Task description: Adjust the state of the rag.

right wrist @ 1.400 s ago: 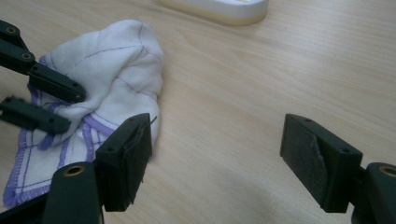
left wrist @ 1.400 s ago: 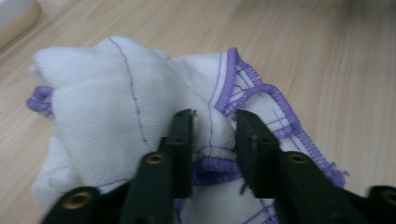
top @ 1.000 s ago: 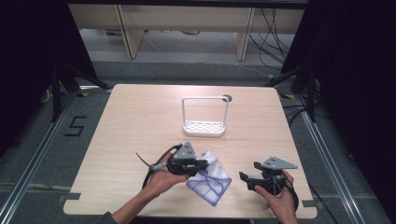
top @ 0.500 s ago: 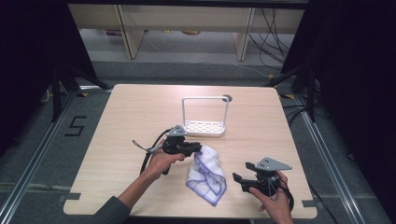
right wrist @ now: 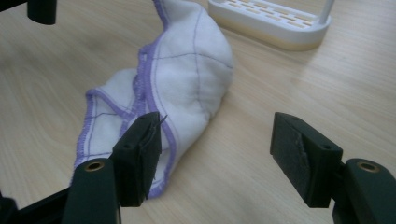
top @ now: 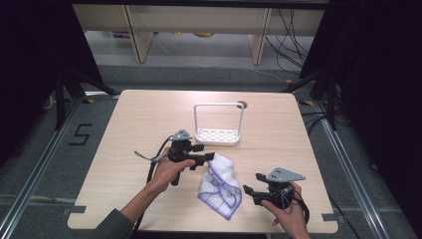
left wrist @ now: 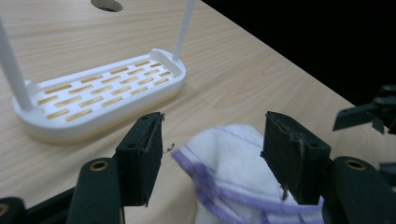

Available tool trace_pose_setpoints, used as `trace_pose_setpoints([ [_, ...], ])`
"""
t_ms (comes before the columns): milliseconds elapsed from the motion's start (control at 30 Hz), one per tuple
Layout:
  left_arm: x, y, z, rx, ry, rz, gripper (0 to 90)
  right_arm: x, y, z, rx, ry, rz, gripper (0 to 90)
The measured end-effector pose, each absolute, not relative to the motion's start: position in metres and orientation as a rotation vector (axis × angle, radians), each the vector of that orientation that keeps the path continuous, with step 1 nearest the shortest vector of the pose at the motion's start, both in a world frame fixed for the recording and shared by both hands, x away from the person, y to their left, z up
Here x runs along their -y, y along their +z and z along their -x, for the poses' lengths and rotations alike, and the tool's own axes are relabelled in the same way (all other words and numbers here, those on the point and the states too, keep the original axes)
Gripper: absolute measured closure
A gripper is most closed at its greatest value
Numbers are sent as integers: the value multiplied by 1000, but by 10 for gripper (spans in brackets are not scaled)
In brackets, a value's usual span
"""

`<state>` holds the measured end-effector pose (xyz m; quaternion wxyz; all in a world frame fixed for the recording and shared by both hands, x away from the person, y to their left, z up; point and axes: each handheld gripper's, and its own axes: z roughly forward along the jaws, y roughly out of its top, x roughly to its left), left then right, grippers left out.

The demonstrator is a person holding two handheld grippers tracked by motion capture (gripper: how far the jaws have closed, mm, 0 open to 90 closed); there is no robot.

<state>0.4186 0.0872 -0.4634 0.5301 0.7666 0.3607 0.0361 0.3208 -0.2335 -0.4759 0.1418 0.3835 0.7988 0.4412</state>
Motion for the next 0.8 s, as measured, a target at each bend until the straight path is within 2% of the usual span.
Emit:
trace_pose_setpoints([
  [33,-93,-463,-402,-837,97,-1848,382,229,-474,-321,-2332,1271,-1084,375],
  [100,-95,-463,-394,-825,92,-1868,380,227,-474,-323,-2328,1280,-1056,387],
  [133,-96,-465,-380,-808,88,-1890,377,219,-471,-327,-2353,1270,-1036,427],
  [267,-97,-471,-368,-793,62,-1930,351,206,-468,-333,-2391,1250,-960,470],
  [433,-108,-482,-361,-834,67,-1948,351,167,-468,-348,-2483,1167,-851,534],
  [500,-111,-482,-361,-839,64,-1955,351,157,-471,-351,-2513,1099,-808,623],
  [533,-113,-483,-361,-854,54,-1945,351,157,-471,-351,-2513,1099,-808,623],
  [567,-115,-483,-361,-862,38,-1932,351,152,-473,-352,-2515,1036,-802,667],
  [600,-116,-483,-362,-857,32,-1928,351,150,-476,-355,-2515,977,-792,726],
  [633,-118,-481,-360,-856,40,-1928,352,153,-476,-358,-2498,997,-804,837],
  [667,-118,-481,-360,-856,40,-1928,352,153,-476,-358,-2498,997,-804,837],
  [700,-117,-481,-358,-860,36,-1923,352,161,-470,-360,-2461,1026,-792,880],
  [800,-112,-481,-354,-838,25,-1918,358,179,-460,-362,-2396,1064,-833,888],
])
